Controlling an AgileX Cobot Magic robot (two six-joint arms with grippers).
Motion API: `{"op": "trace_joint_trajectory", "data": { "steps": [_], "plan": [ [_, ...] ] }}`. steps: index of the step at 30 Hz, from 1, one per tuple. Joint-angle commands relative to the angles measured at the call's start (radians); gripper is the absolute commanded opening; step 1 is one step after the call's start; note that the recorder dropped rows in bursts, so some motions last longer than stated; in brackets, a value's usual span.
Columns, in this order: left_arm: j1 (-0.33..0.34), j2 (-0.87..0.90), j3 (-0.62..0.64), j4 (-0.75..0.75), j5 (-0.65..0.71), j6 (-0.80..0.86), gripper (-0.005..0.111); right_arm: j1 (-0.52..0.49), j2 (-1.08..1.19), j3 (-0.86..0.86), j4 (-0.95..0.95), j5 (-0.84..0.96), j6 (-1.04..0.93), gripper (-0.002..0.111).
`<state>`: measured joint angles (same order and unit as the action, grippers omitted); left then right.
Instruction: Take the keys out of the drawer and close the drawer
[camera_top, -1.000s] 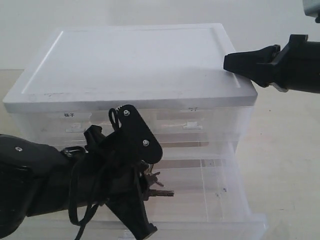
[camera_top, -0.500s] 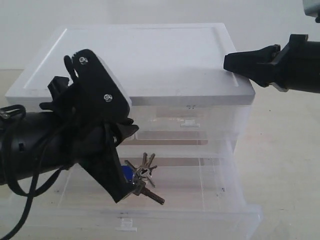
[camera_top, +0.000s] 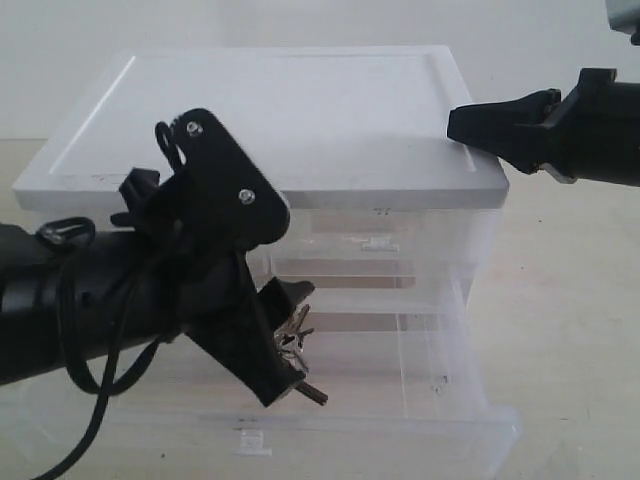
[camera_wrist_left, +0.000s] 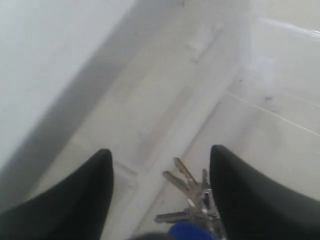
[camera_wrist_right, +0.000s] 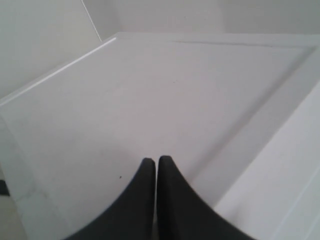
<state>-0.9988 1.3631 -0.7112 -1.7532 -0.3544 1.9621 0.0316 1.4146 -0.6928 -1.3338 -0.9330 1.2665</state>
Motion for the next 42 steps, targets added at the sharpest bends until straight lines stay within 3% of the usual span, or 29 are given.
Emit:
{"op": "trace_joint_trajectory", "data": {
  "steps": [1,4,9,11,14,21,24,29,33,35,42],
  "plan": [
    [-0.076,-0.040,-0.077,0.009,-0.222,0.020,0.054,0.000,0.008,0.005,-0.055,0.033,0.007,0.000],
    [-0.169,-0.054,-0.073,0.009,-0.224,-0.160,0.054,0.000,0.008,0.005,-0.059,0.033,0.007,0.000],
    [-0.332,-0.054,-0.035,0.009,-0.224,-0.244,0.054,0.000,0.008,0.005,-0.064,0.033,0.008,0.000],
    [-0.368,-0.058,-0.026,0.009,-0.224,-0.283,0.048,0.000,0.008,0.005,-0.066,0.033,0.016,0.000],
    [-0.370,-0.058,-0.031,0.009,-0.259,-0.279,0.033,0.000,0.008,0.005,-0.075,0.033,0.023,0.000],
    [-0.331,-0.063,-0.105,0.009,-0.781,-0.064,0.032,0.000,0.008,0.005,-0.078,0.033,0.025,0.000],
    [-0.328,-0.099,-0.129,0.009,-0.863,0.010,0.029,0.000,0.008,0.005,-0.078,0.033,0.025,0.000],
    [-0.233,-0.231,-0.131,0.009,-0.747,0.008,0.019,0.000,0.008,0.005,-0.076,0.033,0.021,0.000],
    [-0.072,-0.392,-0.118,0.009,-0.472,-0.115,0.005,0.000,0.008,0.005,-0.077,0.033,0.023,0.000],
    [-0.008,-0.464,-0.109,0.009,-0.321,-0.195,0.005,0.000,0.008,0.005,-0.079,0.033,0.025,0.000],
    [0.123,-0.518,-0.099,0.009,0.138,-0.352,0.005,0.000,0.008,0.005,-0.079,0.033,0.025,0.000]
  ]
}}
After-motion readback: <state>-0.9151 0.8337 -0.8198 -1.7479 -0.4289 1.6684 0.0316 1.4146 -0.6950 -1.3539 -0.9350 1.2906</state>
